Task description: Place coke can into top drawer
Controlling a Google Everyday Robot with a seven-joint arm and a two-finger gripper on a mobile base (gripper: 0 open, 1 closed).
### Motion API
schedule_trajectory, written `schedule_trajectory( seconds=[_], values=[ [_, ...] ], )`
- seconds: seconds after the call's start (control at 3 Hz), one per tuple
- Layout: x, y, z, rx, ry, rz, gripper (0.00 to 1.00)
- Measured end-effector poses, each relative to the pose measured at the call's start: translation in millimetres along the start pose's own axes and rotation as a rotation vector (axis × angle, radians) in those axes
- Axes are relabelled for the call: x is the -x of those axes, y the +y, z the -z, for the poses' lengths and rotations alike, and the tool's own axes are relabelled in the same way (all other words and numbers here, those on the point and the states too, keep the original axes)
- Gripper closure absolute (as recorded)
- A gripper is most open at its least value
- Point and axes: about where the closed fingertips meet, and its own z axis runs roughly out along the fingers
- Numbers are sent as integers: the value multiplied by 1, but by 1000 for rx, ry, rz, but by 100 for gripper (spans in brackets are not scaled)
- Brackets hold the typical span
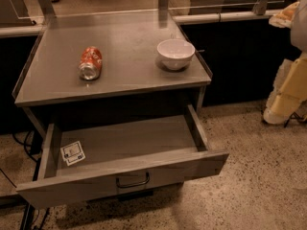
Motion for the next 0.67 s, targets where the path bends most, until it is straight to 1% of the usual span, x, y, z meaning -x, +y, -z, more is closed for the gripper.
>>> schedule_trajectory(
  seconds=[0.33, 0.67],
  values=[
    [1, 0, 1, -2, -2, 1, 0],
    [24, -1, 2, -1, -38, 48, 0]
  ],
)
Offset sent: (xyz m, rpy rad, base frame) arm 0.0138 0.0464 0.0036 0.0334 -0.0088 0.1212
